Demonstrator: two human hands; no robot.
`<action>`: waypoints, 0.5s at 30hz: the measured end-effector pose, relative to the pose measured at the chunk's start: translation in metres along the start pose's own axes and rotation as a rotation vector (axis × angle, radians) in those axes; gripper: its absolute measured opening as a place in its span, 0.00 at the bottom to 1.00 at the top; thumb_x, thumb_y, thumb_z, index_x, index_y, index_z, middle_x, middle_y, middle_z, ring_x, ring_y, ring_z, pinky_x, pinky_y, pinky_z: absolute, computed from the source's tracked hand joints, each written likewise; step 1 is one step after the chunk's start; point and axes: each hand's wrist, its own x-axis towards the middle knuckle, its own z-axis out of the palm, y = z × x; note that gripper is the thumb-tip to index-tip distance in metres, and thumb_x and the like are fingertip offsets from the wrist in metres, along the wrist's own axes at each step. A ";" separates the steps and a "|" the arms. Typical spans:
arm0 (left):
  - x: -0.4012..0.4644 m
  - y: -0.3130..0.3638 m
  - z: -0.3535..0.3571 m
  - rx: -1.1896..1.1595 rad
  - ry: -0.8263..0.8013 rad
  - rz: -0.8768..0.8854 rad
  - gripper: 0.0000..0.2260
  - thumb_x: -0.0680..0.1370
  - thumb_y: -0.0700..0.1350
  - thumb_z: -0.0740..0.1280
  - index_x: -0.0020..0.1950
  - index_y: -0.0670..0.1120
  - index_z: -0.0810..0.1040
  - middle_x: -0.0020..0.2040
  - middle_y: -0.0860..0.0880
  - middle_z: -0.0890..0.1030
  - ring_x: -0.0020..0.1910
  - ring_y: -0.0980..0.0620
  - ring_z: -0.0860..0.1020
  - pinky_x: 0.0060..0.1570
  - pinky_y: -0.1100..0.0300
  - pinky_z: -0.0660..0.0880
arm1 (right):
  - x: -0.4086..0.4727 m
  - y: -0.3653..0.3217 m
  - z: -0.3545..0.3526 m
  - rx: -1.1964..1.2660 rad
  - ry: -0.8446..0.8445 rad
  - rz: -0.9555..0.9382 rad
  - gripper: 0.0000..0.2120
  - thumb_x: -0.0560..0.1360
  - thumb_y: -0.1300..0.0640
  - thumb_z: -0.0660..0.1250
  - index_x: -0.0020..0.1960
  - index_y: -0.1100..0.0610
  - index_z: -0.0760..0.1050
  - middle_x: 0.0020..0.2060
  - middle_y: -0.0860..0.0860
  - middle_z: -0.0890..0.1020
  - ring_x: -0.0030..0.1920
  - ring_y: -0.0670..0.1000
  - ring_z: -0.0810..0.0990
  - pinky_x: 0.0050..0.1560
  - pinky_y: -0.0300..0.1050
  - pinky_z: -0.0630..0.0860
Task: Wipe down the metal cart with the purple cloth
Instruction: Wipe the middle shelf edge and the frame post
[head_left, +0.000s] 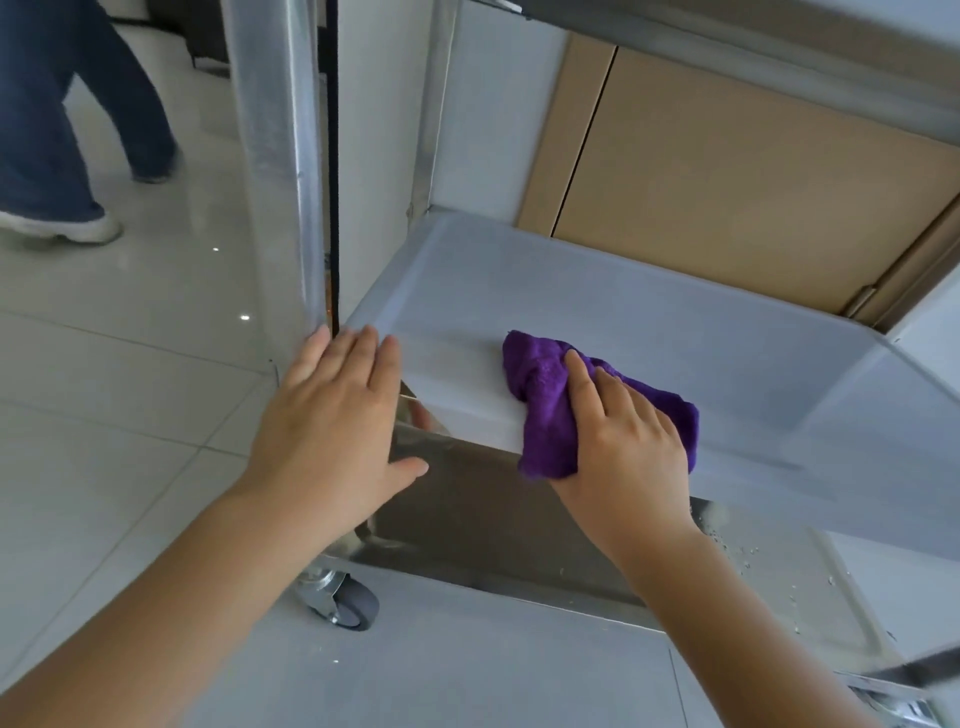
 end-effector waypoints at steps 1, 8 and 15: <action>-0.001 -0.004 0.006 -0.001 0.044 0.012 0.47 0.55 0.60 0.79 0.65 0.33 0.71 0.63 0.34 0.74 0.62 0.37 0.74 0.69 0.47 0.57 | 0.001 -0.002 -0.001 0.005 -0.001 0.002 0.38 0.58 0.52 0.81 0.64 0.64 0.73 0.50 0.62 0.82 0.48 0.62 0.82 0.46 0.54 0.79; -0.003 -0.004 0.012 -0.070 0.076 0.055 0.46 0.48 0.54 0.81 0.59 0.31 0.75 0.56 0.33 0.79 0.56 0.36 0.78 0.62 0.41 0.66 | 0.027 -0.072 -0.002 0.045 -0.037 -0.081 0.44 0.53 0.44 0.82 0.61 0.67 0.74 0.47 0.62 0.82 0.44 0.62 0.83 0.42 0.52 0.80; -0.013 -0.026 0.024 -0.322 0.204 0.182 0.40 0.57 0.48 0.79 0.64 0.33 0.73 0.59 0.38 0.78 0.60 0.42 0.77 0.69 0.52 0.63 | 0.036 -0.089 -0.009 0.169 -0.057 -0.117 0.46 0.61 0.35 0.71 0.71 0.58 0.63 0.55 0.56 0.82 0.52 0.57 0.82 0.45 0.51 0.81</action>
